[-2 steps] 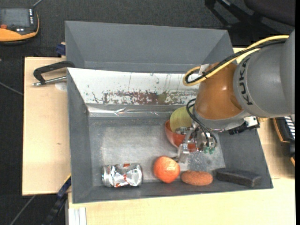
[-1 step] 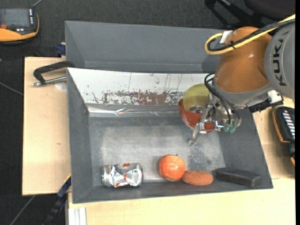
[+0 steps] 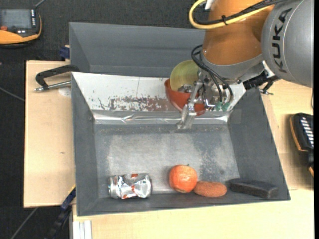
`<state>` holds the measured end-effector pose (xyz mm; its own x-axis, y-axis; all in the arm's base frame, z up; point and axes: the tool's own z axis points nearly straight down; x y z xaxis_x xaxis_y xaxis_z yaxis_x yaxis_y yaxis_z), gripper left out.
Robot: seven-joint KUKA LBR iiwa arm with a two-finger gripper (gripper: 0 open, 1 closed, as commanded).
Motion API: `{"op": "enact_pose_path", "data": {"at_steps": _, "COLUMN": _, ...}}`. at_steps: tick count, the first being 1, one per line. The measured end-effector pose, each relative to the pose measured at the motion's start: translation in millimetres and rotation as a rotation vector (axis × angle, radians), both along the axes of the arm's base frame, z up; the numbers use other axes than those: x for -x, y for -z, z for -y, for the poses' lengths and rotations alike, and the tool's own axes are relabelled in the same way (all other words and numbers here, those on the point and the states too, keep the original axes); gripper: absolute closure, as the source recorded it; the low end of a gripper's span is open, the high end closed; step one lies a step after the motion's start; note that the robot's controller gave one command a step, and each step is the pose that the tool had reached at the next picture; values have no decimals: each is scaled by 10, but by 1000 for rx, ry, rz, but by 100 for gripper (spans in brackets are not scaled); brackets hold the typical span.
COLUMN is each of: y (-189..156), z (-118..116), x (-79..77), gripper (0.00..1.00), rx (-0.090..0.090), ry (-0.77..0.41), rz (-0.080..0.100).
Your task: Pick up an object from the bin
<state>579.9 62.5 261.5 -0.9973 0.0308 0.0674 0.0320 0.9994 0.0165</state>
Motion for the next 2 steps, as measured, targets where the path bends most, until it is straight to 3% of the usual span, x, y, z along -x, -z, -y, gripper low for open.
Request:
{"op": "enact_pose_path", "data": {"at_steps": 1, "y": 328, "z": 255, "x": 408, "gripper": 100, "rx": -19, "ry": -272, "rz": 2}}
{"op": "enact_pose_path", "data": {"at_steps": 2, "y": 203, "z": -72, "x": 188, "gripper": 100, "rx": -32, "ry": -455, "rz": 10}}
